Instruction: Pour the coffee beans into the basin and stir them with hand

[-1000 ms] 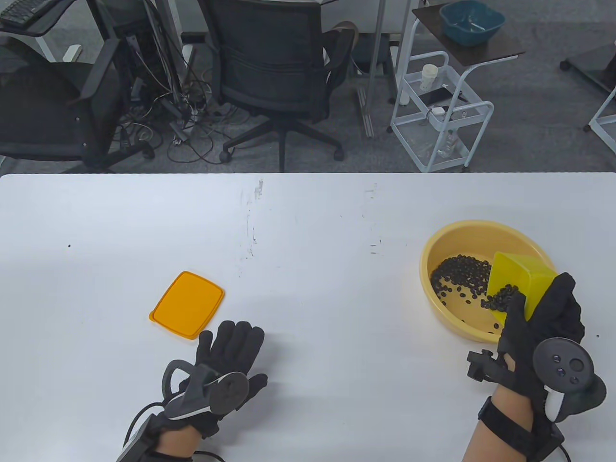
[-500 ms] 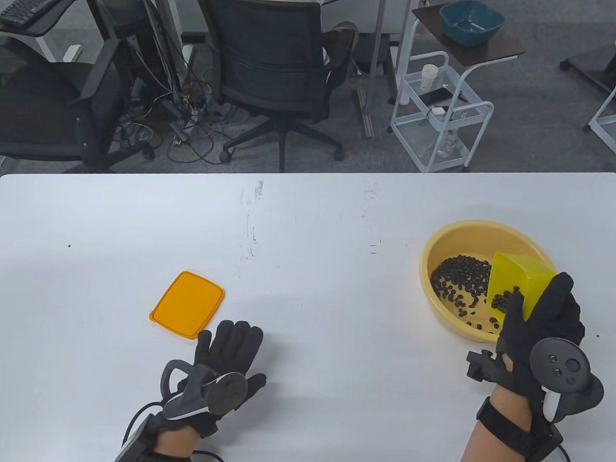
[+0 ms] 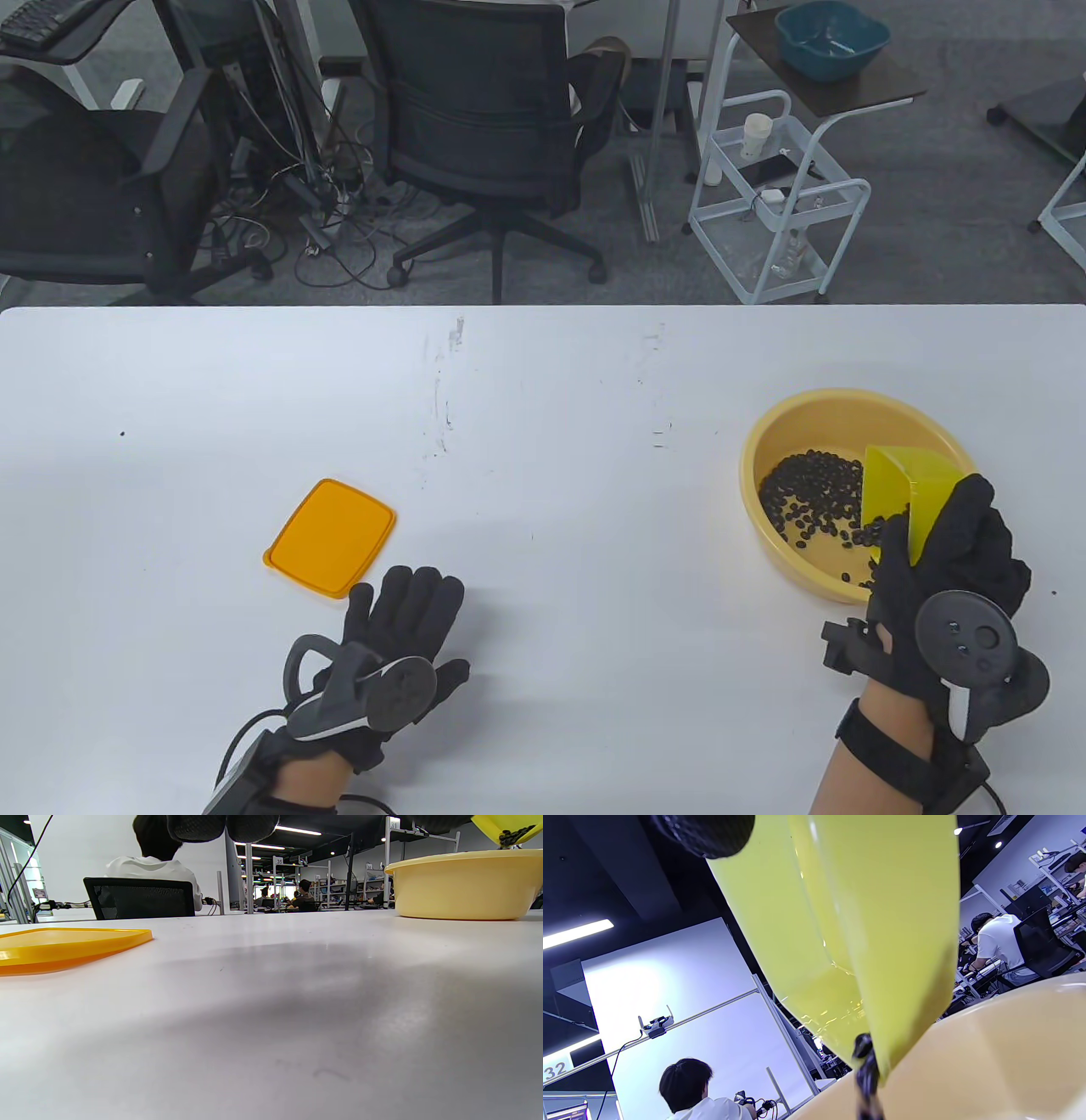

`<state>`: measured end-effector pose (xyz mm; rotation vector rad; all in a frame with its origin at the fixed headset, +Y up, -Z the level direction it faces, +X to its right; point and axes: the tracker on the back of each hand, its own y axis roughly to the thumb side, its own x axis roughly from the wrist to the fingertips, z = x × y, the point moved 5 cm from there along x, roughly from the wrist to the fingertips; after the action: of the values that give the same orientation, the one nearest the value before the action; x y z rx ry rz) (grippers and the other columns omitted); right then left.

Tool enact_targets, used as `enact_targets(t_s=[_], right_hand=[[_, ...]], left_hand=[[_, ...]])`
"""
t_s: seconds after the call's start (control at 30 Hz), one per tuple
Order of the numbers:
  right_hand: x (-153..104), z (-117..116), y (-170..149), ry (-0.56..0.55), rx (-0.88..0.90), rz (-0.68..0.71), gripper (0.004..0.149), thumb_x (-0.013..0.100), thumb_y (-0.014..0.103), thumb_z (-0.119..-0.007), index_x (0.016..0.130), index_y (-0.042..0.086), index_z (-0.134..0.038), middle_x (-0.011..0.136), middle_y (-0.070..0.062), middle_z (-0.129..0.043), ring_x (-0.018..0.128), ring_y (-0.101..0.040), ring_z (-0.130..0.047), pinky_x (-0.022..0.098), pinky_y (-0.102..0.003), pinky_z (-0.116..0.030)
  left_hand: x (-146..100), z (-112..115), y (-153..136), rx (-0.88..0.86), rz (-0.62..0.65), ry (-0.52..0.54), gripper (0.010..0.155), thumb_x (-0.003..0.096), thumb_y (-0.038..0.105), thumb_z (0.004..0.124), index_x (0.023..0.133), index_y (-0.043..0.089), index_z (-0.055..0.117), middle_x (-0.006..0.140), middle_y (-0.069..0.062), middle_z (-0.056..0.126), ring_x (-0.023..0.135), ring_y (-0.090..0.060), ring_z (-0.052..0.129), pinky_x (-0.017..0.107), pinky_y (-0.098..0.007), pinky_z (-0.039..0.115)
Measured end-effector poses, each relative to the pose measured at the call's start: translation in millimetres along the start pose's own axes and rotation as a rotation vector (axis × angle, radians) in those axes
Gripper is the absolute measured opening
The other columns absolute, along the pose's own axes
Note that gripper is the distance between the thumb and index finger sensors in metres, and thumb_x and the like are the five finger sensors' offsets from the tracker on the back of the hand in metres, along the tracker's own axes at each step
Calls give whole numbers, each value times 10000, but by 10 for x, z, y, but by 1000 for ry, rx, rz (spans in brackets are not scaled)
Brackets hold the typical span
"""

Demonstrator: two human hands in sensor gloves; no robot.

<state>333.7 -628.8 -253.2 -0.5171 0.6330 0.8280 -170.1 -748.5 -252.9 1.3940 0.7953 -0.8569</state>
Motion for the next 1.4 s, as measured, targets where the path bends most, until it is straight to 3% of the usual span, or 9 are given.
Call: enact_targets(t_s=[0.47,0.87,0.9,1.03,1.13,1.2,1.3,1.4], right_hand=[[-44,-49,214,3,-144,90,783,530,445,-650,1057,343,-81,1011,-126,-145,827,-390,-351,655,-602,-67],[-136,-12,541,-59,-232,203,777,516,453,-683,1073,354,-150,1009,-122,-183,813,-386,-376,648,-609,-85],[-145,24,563,-75,-208,204,773,515,470,-674,1080,337,-163,1007,-137,-212,802,-389,-408,644,-618,-119],[-213,340,662,-95,175,131,742,534,497,-606,1088,226,-194,980,-213,-306,749,-420,-519,620,-653,-237],[-324,423,796,23,431,110,699,550,470,-541,1085,163,-211,972,-229,-431,728,-450,-612,628,-666,-307],[-429,349,893,110,435,82,673,547,450,-511,1072,84,-302,908,-236,-598,629,-417,-764,600,-654,-456],[-651,0,1089,366,458,73,662,541,429,-525,1050,30,-384,839,-256,-676,521,-388,-842,565,-618,-555],[-1041,-478,1280,608,368,91,660,529,428,-548,991,-42,-519,714,-265,-802,357,-353,-954,493,-556,-687]], left_hand=[[0,-5,2,2,-1,2,810,533,637,556,1134,223,207,1197,-181,390,1105,-487,503,749,-674,401],[-2,-10,10,-6,1,7,810,532,637,555,1135,222,205,1199,-179,387,1105,-488,503,749,-674,400],[-2,-10,10,-7,1,6,809,533,637,554,1134,223,205,1198,-181,389,1105,-488,504,750,-673,402],[8,26,-38,-33,-17,-11,810,532,637,554,1134,221,207,1197,-181,392,1105,-485,506,750,-672,404],[-20,7,-93,-96,-25,-1,801,536,634,545,1137,216,222,1194,-176,415,1102,-483,519,749,-671,409],[-46,-53,-114,-188,-15,30,791,539,632,536,1141,203,256,1187,-175,458,1096,-478,544,747,-669,421],[-94,-151,-92,-363,23,74,773,545,632,522,1145,186,327,1172,-174,519,1083,-476,580,743,-668,434],[-131,-214,-7,-481,69,94,770,551,649,480,1139,158,403,1147,-136,613,1079,-426,636,745,-650,463]])
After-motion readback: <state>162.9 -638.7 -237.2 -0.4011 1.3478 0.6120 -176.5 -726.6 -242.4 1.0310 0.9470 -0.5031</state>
